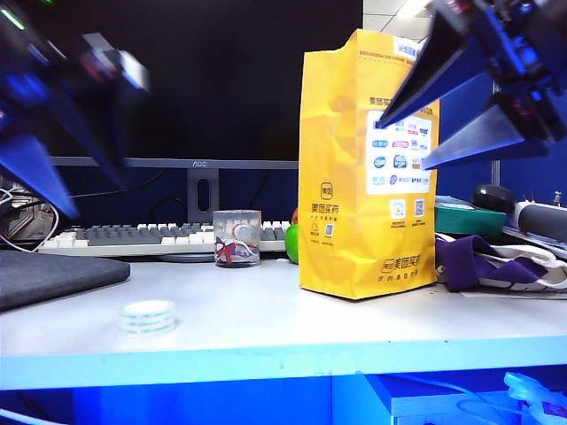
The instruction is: Pick up the transparent tape and throw it into the yellow paper bag.
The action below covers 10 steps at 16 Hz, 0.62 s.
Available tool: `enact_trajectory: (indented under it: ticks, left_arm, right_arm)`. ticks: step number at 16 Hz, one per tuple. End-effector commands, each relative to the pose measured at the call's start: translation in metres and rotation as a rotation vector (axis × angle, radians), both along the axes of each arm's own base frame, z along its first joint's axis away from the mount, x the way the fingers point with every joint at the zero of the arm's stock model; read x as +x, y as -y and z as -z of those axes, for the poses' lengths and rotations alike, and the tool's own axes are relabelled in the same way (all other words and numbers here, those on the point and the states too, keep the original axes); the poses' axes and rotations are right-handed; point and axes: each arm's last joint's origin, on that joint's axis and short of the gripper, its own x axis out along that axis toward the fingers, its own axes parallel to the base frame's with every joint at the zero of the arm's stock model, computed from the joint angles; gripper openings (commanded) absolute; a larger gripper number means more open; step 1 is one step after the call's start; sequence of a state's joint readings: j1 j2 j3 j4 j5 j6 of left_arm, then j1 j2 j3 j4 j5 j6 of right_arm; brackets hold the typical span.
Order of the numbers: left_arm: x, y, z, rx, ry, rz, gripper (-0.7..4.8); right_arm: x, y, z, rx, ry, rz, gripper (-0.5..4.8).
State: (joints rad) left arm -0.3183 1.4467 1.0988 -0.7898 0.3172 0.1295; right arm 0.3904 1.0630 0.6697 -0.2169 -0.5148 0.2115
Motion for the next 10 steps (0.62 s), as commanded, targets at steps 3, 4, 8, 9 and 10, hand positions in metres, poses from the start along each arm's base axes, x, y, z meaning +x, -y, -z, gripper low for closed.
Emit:
enact_trajectory:
  ticks: [3, 4, 8, 9, 10]
  left_arm:
    - [0.003, 0.054, 0.04, 0.3, 0.023, 0.097, 4.79]
    - [0.001, 0.064, 0.051, 0.322, -0.005, 0.123, 4.79]
    - [0.001, 0.07, 0.051, 0.324, 0.008, 0.133, 4.79]
    - [0.002, 0.071, 0.051, 0.314, 0.021, 0.132, 4.79]
    - [0.002, 0.071, 0.051, 0.308, 0.026, 0.131, 4.79]
  right_arm:
    - [-0.004, -0.012, -0.004, -0.006, 0.044, -0.039, 3.38]
    - [-0.005, -0.011, -0.002, -0.038, 0.054, -0.037, 3.38]
    - [-0.014, -0.011, 0.011, -0.356, 0.081, 0.03, 3.38]
    - [-0.017, -0.015, 0.014, -0.384, 0.075, 0.006, 3.38]
    - [-0.018, -0.016, 0.014, -0.381, 0.08, -0.001, 3.38]
